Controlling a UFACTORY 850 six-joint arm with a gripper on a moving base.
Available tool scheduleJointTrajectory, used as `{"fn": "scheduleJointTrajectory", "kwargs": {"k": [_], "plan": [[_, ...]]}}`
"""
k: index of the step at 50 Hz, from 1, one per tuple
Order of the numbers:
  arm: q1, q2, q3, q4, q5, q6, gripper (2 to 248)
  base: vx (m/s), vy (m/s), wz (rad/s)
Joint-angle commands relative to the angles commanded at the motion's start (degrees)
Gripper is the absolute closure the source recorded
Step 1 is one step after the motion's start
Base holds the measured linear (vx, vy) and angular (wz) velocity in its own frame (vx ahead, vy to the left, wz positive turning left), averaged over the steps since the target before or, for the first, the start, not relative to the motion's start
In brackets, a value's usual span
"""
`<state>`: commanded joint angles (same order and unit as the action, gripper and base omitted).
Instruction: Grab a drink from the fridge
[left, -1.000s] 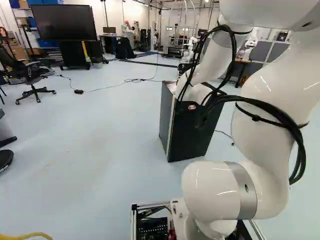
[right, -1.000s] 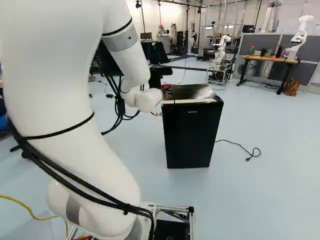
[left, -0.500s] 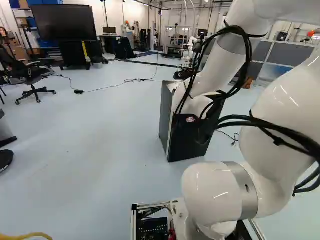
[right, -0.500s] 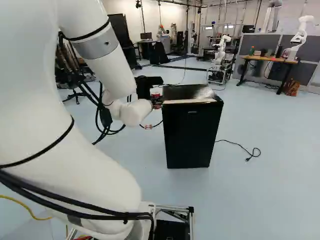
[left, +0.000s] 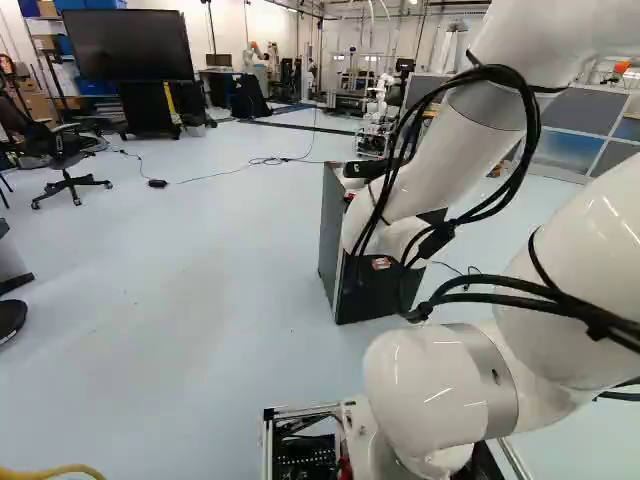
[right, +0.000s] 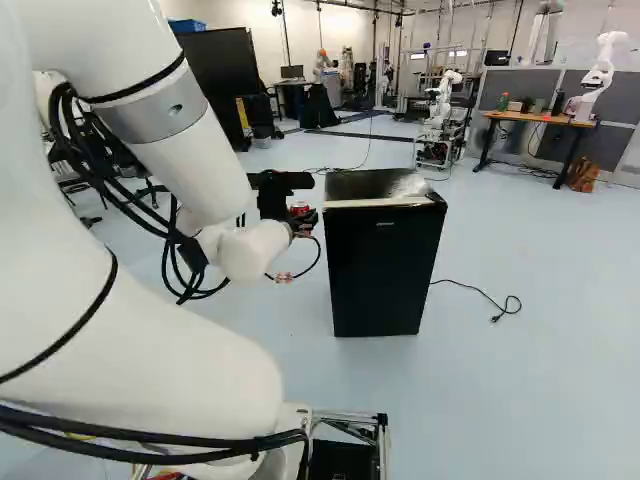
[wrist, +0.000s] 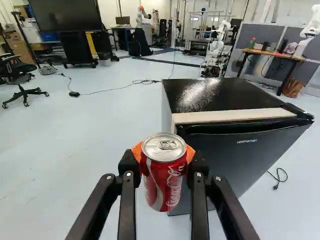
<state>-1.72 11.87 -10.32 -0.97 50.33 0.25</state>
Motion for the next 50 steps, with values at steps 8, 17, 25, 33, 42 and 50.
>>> {"fn": "scheduleJointTrajectory", "kwargs": {"k": [8, 17, 25, 33, 42, 50], "plan": [[0.61, 1.46, 1.88, 0.34, -0.12, -0.09, 151, 0.0, 0.0, 0.0], [1.14, 2.75, 3.54, 0.65, -0.22, -0.16, 151, 0.0, 0.0, 0.0], [1.47, 3.52, 4.55, 0.83, -0.28, -0.21, 151, 0.0, 0.0, 0.0], [1.66, 3.99, 5.15, 0.94, -0.32, -0.24, 151, 0.0, 0.0, 0.0], [1.72, 4.13, 5.32, 0.97, -0.33, -0.25, 151, 0.0, 0.0, 0.0], [1.72, 4.13, 5.32, 0.97, -0.33, -0.25, 151, 0.0, 0.0, 0.0]]}}
